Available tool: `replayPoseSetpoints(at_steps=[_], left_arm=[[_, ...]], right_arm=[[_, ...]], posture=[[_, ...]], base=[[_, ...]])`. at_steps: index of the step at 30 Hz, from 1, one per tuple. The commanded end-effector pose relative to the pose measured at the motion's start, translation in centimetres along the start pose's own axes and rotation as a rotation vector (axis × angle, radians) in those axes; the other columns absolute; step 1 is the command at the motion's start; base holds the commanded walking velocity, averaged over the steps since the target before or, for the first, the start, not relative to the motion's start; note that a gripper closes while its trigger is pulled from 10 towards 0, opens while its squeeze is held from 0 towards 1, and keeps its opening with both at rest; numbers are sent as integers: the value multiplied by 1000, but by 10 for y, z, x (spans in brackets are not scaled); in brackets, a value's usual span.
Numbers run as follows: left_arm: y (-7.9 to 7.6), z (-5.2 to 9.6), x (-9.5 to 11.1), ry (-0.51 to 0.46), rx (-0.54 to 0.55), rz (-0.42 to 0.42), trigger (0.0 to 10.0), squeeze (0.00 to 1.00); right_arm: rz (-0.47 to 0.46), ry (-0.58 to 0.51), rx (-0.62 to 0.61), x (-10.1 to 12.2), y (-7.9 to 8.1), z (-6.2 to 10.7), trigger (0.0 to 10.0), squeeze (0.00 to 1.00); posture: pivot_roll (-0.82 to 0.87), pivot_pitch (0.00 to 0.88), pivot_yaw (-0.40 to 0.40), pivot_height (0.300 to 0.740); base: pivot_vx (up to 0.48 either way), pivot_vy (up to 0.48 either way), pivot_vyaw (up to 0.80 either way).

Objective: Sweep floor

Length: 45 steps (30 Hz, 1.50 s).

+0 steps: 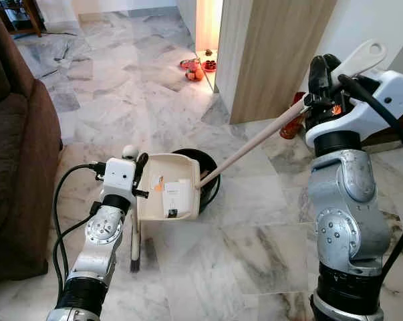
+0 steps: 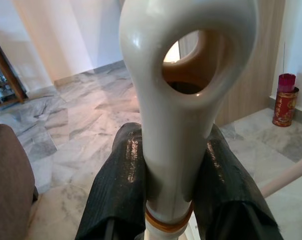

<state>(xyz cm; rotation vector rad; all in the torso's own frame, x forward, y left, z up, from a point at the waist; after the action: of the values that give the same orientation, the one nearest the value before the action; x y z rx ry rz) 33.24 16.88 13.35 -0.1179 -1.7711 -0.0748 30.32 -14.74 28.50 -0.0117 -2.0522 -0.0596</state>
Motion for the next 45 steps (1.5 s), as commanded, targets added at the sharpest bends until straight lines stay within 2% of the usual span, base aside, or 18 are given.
replayPoseSetpoints(at_steps=[1,9,14,31,45], left_arm=[[3,-1,9,-47,2,-24,10000,0],[4,-1,10,-54,10,-26,10000,0],[4,-1,9,-51,13,-28,10000,0],[5,-1,9,-51,17,-32,10000,0],[5,-1,9,-53,19,-33,10000,0]], right_arm=[[-18,-79,-11,14,0,-1,10000,0],[-13,-115,-19,19,-1,-2,10000,0],[-4,-138,19,23,5,-1,10000,0],[-6,-151,42,24,8,-1,10000,0],[-16,-153,52,25,10,-1,10000,0]], posture=[[-41,107,-37,740],[-42,111,-37,740],[-43,114,-39,740],[-42,115,-38,740],[-40,110,-41,740]], base=[[255,0,0],[258,0,0],[269,0,0],[276,0,0],[277,0,268]])
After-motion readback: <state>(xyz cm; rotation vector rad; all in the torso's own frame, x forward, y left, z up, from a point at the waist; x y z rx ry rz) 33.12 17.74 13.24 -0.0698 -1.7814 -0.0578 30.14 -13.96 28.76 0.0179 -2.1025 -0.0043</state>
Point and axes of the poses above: a point about 5 cm out from each wrist's last joint towards the gripper, its own z axis pointing back from the gripper into the wrist, its own x axis along the axis of the wrist's last joint, y = z × x, the point moved 1 cm from there along -z, pointing out of the wrist towards the gripper, and after that the axes turned 15 degrees about z, right-handed, at the moved point
